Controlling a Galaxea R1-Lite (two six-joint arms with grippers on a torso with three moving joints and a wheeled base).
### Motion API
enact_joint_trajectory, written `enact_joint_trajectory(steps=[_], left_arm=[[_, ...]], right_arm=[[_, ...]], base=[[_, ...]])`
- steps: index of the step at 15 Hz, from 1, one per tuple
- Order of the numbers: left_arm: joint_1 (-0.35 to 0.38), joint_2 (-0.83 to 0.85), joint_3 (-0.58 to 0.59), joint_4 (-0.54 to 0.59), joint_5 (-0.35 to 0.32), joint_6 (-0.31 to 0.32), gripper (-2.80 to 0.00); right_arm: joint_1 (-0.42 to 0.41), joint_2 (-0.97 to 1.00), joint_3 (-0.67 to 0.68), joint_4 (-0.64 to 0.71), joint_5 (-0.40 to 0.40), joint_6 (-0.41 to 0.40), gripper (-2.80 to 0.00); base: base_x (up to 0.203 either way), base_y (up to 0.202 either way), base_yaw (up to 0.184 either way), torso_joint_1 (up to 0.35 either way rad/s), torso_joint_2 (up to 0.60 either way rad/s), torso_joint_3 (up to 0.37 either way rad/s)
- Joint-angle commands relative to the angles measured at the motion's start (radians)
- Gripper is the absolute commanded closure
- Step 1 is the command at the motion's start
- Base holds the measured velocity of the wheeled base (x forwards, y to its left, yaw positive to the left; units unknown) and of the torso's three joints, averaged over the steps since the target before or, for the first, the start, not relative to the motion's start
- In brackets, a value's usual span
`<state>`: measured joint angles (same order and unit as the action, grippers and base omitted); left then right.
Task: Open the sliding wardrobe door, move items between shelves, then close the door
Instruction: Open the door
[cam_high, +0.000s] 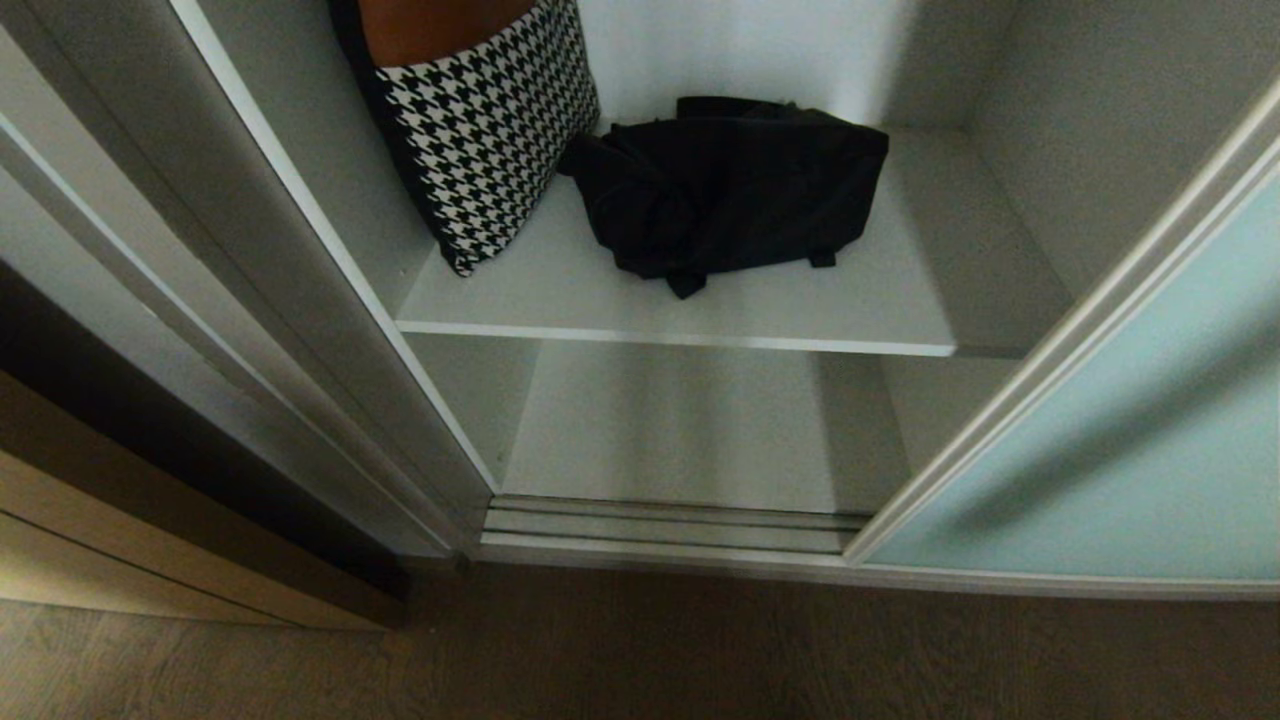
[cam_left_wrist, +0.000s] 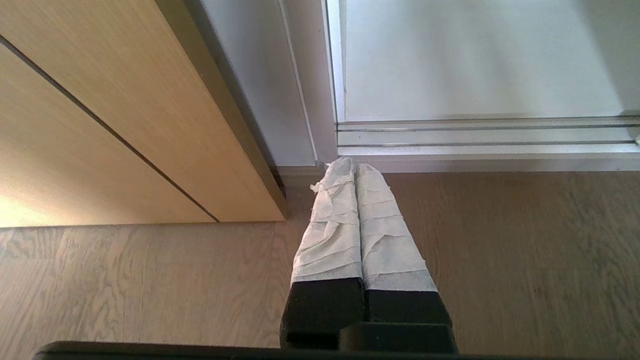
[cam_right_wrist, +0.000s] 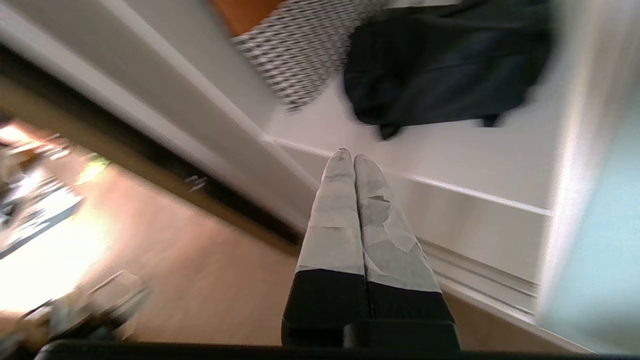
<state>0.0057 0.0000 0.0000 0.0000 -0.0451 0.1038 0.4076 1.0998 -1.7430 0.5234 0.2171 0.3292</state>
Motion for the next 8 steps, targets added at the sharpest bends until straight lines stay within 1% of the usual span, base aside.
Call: enact_joint_trajectory(steps=[1, 2, 6, 7, 8], left_arm=[[0.0, 0.002, 0.0, 0.0, 0.001, 0.0, 0.0], [0.0, 0.002, 0.0, 0.0, 0.0, 0.0, 0.0], [0.0, 0.002, 0.0, 0.0, -0.001, 0.0, 0.0], [0.0, 0.002, 0.0, 0.0, 0.001, 0.0, 0.0], [0.0, 0.002, 0.0, 0.0, 0.001, 0.0, 0.0]], right_arm=[[-0.013, -0.044, -0.02, 0.002, 0.005, 0.013, 0.0], [-0.056, -0.057, -0.029, 0.004, 0.007, 0.022, 0.0], [-0.306, -0.072, -0.044, 0.017, 0.021, 0.063, 0.0], [-0.341, -0.062, -0.044, 0.018, 0.043, 0.079, 0.0], [-0.351, -0.041, -0.044, 0.019, 0.059, 0.088, 0.0]], base=[[0.0, 0.0, 0.0, 0.0, 0.0, 0.0], [0.0, 0.0, 0.0, 0.0, 0.0, 0.0], [0.0, 0.0, 0.0, 0.0, 0.0, 0.0], [0.0, 0.0, 0.0, 0.0, 0.0, 0.0], [0.0, 0.0, 0.0, 0.0, 0.0, 0.0]])
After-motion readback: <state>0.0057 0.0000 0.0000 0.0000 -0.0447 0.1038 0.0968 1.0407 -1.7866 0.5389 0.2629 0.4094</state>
